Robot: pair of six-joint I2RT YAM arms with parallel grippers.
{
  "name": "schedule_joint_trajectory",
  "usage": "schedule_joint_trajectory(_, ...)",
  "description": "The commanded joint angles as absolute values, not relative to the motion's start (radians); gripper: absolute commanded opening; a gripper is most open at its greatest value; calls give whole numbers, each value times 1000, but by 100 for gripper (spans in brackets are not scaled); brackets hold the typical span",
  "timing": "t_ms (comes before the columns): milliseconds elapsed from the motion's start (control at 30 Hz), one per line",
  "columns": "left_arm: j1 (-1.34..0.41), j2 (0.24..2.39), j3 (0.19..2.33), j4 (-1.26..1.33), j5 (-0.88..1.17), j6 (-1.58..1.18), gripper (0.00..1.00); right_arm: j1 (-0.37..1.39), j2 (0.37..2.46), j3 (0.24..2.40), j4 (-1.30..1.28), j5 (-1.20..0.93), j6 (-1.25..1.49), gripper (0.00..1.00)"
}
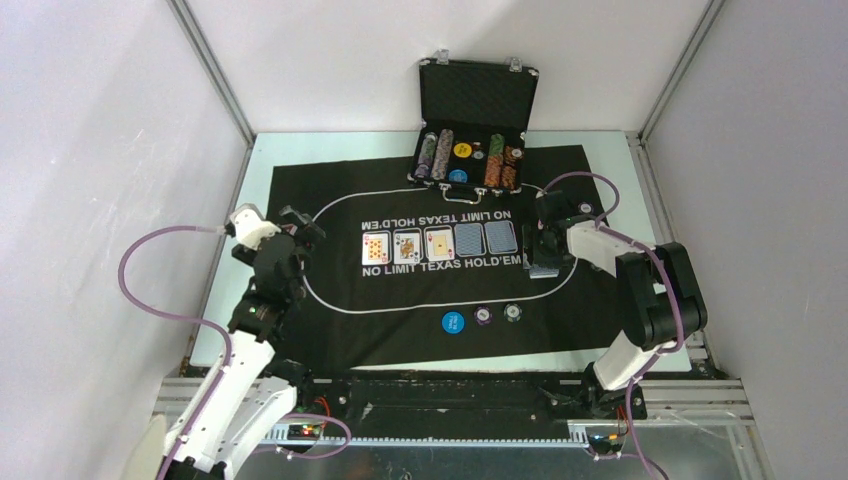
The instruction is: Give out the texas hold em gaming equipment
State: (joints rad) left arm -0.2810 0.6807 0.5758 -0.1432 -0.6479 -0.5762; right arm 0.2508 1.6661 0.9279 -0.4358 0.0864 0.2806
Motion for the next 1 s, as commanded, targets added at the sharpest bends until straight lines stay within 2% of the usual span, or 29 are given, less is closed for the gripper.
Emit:
schedule_joint_trajectory(0,-273,657,561,-116,-704,-590,100,245,1684,959,-442,114,294,65)
schedule_joint_trajectory(100,-273,660,559,-114,-700,-589,100,245,1685,959,-449,128,304,74)
schedule_joint_trajectory(133,-273,661,561,-115,-703,-590,100,245,1687,958,-450,130,307,80)
schedule_joint_trajectory(333,-273,658,557,-112,-693,-596,100,245,1680,958,-455,157,320,92)
schedule_joint_trajectory(967,-273,655,555,-113,-682,-597,100,257,1598,959,-412,148,293,93)
